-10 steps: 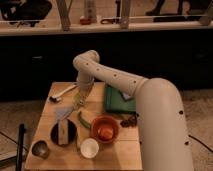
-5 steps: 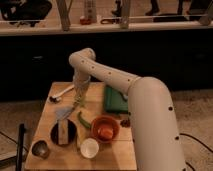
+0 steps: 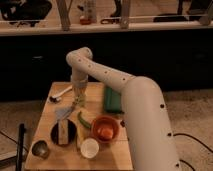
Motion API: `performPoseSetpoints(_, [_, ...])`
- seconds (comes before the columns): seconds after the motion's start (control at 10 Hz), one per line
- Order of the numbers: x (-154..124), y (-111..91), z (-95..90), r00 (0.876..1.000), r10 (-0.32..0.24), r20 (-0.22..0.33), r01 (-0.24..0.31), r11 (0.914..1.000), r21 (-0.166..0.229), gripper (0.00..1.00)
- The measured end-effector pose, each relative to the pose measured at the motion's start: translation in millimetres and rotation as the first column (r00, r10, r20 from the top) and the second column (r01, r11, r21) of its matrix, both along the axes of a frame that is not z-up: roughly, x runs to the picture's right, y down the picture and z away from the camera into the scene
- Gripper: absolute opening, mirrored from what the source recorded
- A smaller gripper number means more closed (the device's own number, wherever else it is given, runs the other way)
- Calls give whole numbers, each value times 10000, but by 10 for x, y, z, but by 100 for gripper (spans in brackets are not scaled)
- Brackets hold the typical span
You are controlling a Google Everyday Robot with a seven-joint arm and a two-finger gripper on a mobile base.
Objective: Place fork in plastic cup
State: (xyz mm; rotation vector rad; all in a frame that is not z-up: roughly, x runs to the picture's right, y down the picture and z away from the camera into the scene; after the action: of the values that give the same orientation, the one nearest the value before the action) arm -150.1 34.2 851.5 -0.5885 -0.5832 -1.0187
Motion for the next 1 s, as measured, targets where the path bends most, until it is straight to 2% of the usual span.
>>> performPoseSetpoints(1.0, [-22,-57,108,9999,142,-10,-142,9999,-92,0])
